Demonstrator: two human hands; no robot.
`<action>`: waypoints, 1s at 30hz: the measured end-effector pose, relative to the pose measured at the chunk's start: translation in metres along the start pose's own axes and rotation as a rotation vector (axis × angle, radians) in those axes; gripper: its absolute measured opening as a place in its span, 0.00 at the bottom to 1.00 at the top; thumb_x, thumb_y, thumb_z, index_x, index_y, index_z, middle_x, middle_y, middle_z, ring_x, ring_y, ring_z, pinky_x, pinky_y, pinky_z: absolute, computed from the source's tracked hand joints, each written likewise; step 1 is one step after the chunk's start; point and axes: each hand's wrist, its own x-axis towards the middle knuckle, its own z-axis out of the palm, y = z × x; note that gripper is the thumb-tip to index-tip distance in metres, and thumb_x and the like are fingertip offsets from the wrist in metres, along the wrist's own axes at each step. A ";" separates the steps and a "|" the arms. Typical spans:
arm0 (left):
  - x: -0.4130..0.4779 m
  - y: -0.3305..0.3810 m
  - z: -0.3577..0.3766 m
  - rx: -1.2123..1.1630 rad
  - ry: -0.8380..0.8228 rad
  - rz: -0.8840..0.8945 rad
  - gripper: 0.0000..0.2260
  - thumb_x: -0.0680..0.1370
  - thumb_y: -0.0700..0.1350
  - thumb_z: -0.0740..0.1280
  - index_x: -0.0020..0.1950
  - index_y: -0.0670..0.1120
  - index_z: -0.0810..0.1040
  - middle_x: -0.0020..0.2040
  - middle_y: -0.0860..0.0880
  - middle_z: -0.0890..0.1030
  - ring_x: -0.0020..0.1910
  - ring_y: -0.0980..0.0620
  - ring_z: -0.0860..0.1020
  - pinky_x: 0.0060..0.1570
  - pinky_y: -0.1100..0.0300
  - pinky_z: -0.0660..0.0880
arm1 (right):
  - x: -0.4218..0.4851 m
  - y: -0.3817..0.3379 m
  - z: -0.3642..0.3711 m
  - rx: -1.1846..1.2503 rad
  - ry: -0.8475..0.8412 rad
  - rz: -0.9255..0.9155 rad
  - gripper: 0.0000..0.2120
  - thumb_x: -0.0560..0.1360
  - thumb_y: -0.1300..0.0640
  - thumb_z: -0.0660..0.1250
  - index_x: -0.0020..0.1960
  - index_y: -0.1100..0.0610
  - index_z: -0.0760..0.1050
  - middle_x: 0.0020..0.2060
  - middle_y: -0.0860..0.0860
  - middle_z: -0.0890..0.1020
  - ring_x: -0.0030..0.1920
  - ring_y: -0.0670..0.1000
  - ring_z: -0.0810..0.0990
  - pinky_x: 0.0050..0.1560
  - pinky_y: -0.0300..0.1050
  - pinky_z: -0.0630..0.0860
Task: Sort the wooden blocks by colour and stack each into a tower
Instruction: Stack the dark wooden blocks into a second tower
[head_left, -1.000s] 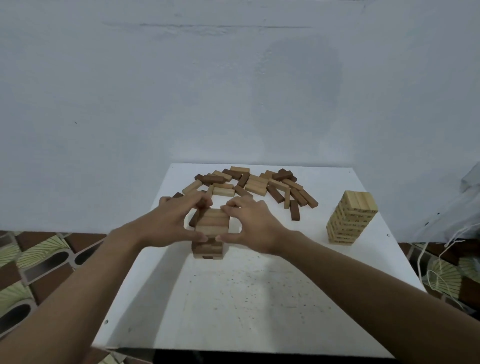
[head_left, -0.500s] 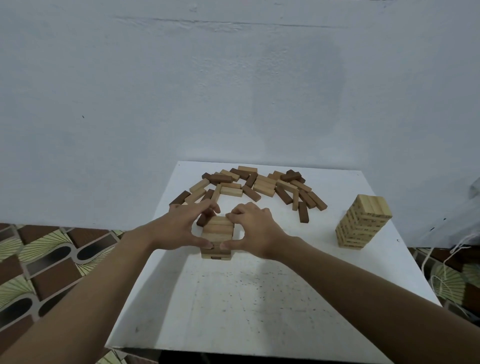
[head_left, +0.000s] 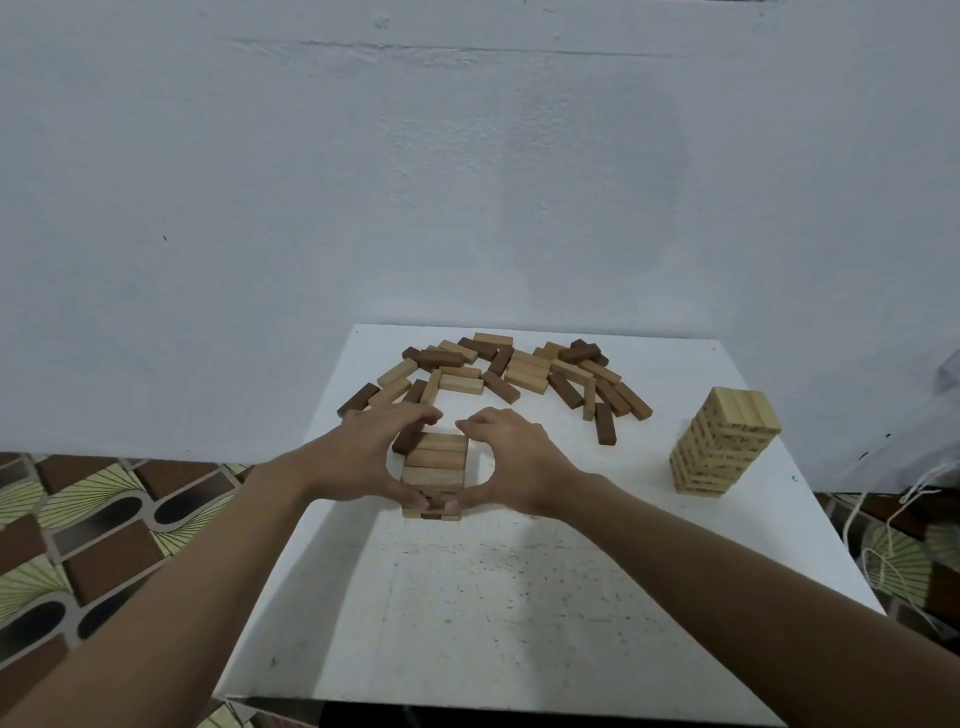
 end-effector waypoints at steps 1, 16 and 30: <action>0.000 0.002 0.001 -0.005 -0.006 -0.004 0.42 0.68 0.52 0.82 0.77 0.54 0.65 0.68 0.62 0.69 0.60 0.67 0.67 0.67 0.59 0.61 | 0.000 0.000 0.001 0.015 -0.002 0.006 0.45 0.66 0.34 0.76 0.76 0.51 0.65 0.73 0.48 0.69 0.72 0.51 0.64 0.72 0.59 0.62; 0.009 -0.009 0.014 -0.025 -0.017 0.020 0.42 0.64 0.57 0.81 0.75 0.59 0.66 0.61 0.66 0.76 0.64 0.62 0.73 0.70 0.44 0.67 | 0.004 0.000 0.011 0.074 0.048 -0.001 0.41 0.65 0.36 0.77 0.73 0.51 0.69 0.66 0.48 0.75 0.65 0.50 0.70 0.67 0.57 0.68; 0.008 -0.005 0.013 -0.045 -0.008 0.010 0.42 0.67 0.49 0.83 0.77 0.54 0.66 0.60 0.64 0.76 0.62 0.61 0.74 0.66 0.56 0.70 | 0.003 -0.003 0.009 0.045 0.044 -0.002 0.37 0.68 0.38 0.76 0.73 0.51 0.70 0.66 0.49 0.75 0.66 0.51 0.69 0.67 0.57 0.66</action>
